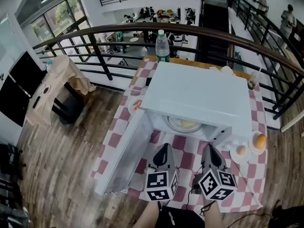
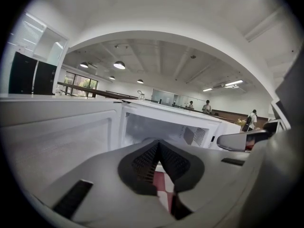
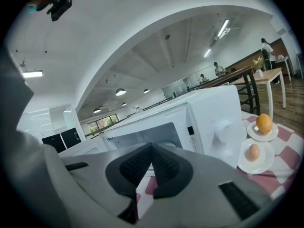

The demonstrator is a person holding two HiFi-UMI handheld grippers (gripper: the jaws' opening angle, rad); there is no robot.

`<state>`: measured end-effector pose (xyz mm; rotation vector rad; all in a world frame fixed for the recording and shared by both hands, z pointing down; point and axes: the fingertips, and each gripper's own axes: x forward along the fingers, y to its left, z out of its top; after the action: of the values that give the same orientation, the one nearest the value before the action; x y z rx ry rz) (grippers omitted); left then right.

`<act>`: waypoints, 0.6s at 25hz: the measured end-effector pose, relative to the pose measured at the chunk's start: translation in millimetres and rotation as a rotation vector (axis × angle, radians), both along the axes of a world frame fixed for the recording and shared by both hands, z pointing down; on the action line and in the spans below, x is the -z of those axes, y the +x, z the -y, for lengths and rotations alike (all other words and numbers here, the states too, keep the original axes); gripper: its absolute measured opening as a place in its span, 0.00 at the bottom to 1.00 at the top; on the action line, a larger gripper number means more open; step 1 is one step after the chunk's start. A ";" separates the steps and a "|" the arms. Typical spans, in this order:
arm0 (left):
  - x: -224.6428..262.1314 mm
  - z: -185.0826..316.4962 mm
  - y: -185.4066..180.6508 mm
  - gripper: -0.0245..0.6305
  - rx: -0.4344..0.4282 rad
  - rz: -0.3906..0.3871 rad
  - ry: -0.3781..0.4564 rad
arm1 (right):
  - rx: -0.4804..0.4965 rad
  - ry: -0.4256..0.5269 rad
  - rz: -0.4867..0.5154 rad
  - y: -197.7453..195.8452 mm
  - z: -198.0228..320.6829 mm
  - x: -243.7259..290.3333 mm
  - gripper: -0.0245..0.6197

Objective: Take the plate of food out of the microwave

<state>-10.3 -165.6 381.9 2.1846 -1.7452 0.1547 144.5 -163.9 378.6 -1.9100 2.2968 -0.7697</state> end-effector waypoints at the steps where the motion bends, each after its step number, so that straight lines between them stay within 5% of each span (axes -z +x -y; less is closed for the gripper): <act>1: -0.8 2.9 1.8 0.05 0.005 -0.005 -0.001 | 0.018 -0.007 0.008 -1.9 3.8 -2.7 0.03; 15: -39.1 21.4 18.7 0.05 0.031 -0.160 -0.132 | 0.103 -0.135 0.248 -14.7 34.8 -42.2 0.03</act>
<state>8.4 -187.0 421.0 2.0169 -1.6326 0.0828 129.8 -198.7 420.8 -1.6440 2.2542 -1.1303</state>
